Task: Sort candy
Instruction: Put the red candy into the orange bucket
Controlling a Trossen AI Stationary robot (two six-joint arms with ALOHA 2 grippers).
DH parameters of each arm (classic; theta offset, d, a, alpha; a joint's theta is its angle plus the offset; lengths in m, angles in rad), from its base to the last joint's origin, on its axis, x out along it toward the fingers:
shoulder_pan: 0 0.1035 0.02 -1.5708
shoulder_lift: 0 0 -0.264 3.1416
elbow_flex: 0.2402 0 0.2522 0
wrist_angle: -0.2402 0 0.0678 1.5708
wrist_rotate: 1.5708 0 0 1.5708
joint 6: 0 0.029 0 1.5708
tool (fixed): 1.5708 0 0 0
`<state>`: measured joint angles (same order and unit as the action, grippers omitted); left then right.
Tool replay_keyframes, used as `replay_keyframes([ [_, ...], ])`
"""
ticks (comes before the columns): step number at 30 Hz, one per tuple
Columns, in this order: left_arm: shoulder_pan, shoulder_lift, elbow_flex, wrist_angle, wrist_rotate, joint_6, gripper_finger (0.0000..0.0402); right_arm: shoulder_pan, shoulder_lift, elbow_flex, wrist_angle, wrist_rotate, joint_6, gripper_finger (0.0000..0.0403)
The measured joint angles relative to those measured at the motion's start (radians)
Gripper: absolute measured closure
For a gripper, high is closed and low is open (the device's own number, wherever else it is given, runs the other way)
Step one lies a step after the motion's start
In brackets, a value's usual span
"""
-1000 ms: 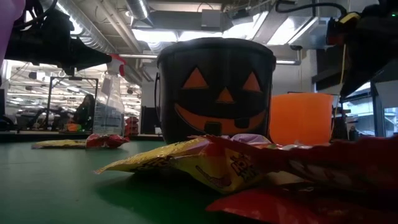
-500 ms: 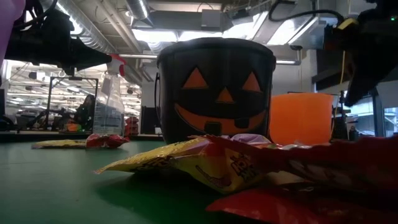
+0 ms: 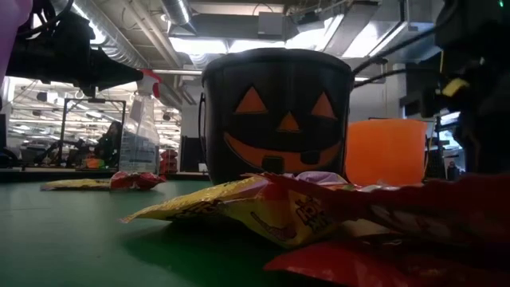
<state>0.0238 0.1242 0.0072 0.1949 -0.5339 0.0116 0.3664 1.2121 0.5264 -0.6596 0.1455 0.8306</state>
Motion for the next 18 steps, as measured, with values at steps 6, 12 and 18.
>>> replay_keyframes([
  [6,0.0,0.0,0.0,0.0,0.0,0.0,0.04,0.0,-0.003,-0.04,0.027,0.001,0.007,0.0234],
  [12,0.0,0.0,0.0,0.0,0.0,0.0,0.04,0.0,-0.003,-0.045,0.04,0.002,-0.001,0.0287],
  [18,0.0,0.0,0.0,0.0,0.0,0.0,0.04,0.0,-0.003,-0.045,0.038,0.006,-0.001,0.036],
])
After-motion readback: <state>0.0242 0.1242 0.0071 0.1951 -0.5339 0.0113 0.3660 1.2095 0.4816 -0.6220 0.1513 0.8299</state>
